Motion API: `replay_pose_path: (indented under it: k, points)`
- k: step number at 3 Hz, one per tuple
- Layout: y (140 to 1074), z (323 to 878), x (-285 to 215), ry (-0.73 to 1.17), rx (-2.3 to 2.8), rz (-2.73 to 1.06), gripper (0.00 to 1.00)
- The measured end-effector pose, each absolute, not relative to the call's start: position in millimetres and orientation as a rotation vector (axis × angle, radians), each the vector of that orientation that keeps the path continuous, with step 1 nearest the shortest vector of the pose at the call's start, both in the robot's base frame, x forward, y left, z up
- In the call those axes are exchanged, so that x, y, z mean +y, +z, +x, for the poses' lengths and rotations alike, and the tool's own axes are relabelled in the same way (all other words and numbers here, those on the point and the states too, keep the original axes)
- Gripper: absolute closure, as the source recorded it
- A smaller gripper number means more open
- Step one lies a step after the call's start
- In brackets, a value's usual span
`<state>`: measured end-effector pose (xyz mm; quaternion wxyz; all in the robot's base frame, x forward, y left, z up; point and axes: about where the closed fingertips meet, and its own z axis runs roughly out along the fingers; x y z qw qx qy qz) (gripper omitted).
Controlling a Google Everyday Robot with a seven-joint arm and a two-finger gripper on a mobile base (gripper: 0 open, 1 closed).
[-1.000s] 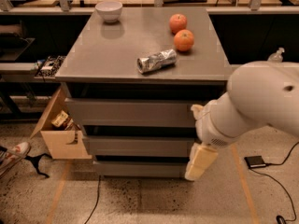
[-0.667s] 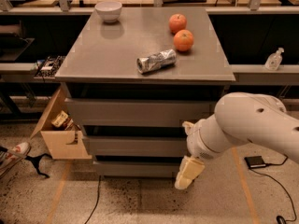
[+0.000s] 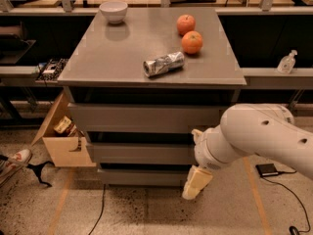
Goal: Open middle drawer
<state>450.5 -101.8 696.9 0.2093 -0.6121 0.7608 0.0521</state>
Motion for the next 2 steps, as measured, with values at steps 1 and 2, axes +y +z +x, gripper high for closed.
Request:
replay_pose_path:
  k: [1, 2]
  points:
    - [671.9, 474.4, -108.7, 0.136, 2.072, -1.692, 0.0]
    - [621.6, 506.3, -111.4, 0.163, 2.011, -1.714, 0.0]
